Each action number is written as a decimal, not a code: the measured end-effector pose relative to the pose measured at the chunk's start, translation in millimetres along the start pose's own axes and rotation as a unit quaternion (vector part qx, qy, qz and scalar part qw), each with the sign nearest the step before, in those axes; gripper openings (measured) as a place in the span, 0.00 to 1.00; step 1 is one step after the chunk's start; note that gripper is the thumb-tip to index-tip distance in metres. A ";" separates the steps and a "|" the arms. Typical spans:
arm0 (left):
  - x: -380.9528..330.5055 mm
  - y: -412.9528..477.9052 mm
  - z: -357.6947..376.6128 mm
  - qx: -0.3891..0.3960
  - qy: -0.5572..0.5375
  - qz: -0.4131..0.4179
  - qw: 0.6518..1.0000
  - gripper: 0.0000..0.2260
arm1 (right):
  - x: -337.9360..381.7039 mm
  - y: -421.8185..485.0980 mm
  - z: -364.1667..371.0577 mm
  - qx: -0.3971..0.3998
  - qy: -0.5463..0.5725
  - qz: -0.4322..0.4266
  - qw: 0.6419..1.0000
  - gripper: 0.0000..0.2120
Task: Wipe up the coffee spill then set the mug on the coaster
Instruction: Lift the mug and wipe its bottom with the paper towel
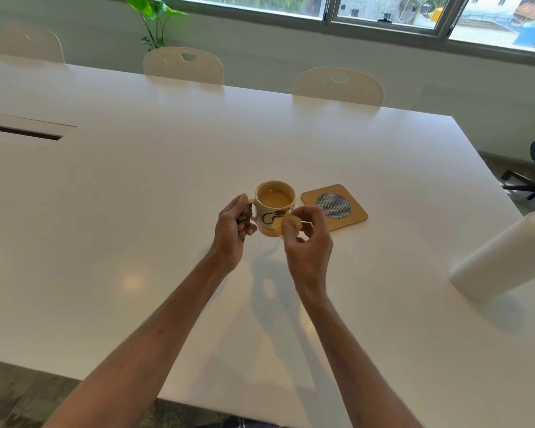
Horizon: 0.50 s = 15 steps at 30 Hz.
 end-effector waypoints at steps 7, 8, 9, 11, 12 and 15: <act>-1.4 -1.3 0.5 0.016 -0.004 0.002 1.000 0.17 | 18.0 -31.5 32.8 0.057 -0.246 -0.265 0.931 0.08; -1.9 -1.3 -0.2 0.017 -0.004 0.002 1.000 0.17 | 15.3 -34.5 37.3 0.070 -0.266 -0.271 0.922 0.07; -2.6 -1.3 -0.9 0.018 -0.004 0.002 1.000 0.17 | 12.3 -37.6 41.2 0.083 -0.286 -0.273 0.915 0.07; -3.4 -1.2 -2.3 0.019 -0.007 0.001 1.000 0.17 | 6.9 -41.9 46.0 0.101 -0.317 -0.273 0.902 0.08; -3.5 -1.2 -2.9 0.018 -0.008 0.000 1.000 0.16 | 4.5 -43.0 47.6 0.109 -0.329 -0.271 0.898 0.08; -3.7 -1.1 -5.5 0.015 -0.011 -0.001 1.000 0.16 | -2.8 -44.7 52.9 0.143 -0.349 -0.248 0.892 0.07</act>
Point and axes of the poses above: each hand's wrist, its own y-axis towards the middle knuckle, its own z-axis out of the palm, x = y × z, the point moved 10 cm from there along y, towards the middle knuckle, and after that the axes turned 1 degree about x, right-handed, at the moved point
